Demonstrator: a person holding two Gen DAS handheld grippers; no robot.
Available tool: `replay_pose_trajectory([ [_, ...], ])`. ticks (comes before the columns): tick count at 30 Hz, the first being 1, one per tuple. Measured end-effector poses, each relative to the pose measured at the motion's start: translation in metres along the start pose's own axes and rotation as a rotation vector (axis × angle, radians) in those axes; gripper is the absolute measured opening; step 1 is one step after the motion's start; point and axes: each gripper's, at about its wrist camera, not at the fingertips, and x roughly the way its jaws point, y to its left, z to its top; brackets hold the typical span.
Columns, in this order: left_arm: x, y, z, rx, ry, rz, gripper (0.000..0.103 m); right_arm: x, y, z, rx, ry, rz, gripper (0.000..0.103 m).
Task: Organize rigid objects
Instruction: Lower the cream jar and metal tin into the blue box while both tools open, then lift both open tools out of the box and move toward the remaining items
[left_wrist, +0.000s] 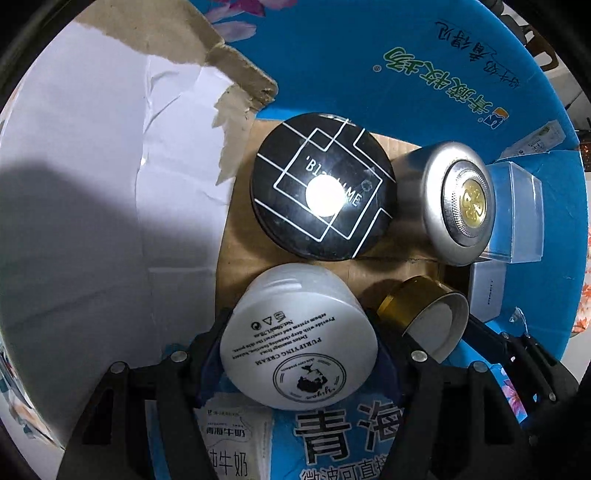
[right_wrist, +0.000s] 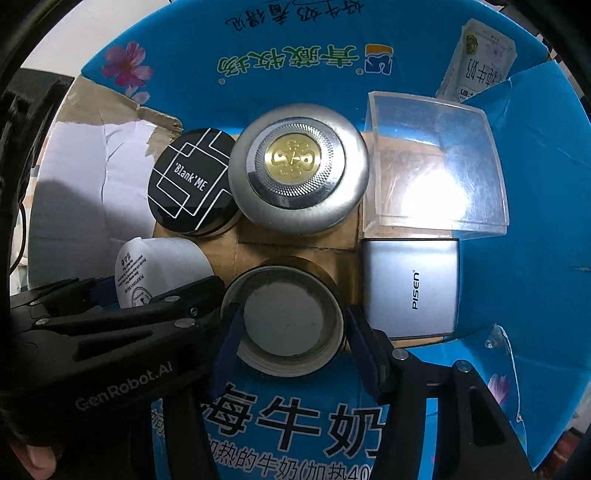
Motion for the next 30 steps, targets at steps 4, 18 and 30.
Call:
replay_pose_trajectory([
  [4, -0.002, -0.003, -0.006, 0.010, -0.008, 0.001, 0.074, -0.002, 0.001, -0.001, 0.000, 0.008, -0.006, 0.061],
  [18, -0.036, -0.022, -0.026, 0.051, -0.087, 0.062, 0.103, -0.029, -0.026, -0.015, 0.001, 0.020, -0.072, 0.090],
  [30, -0.091, -0.044, -0.064, 0.070, -0.211, 0.082, 0.103, -0.069, -0.044, -0.039, 0.015, -0.042, -0.034, 0.090],
])
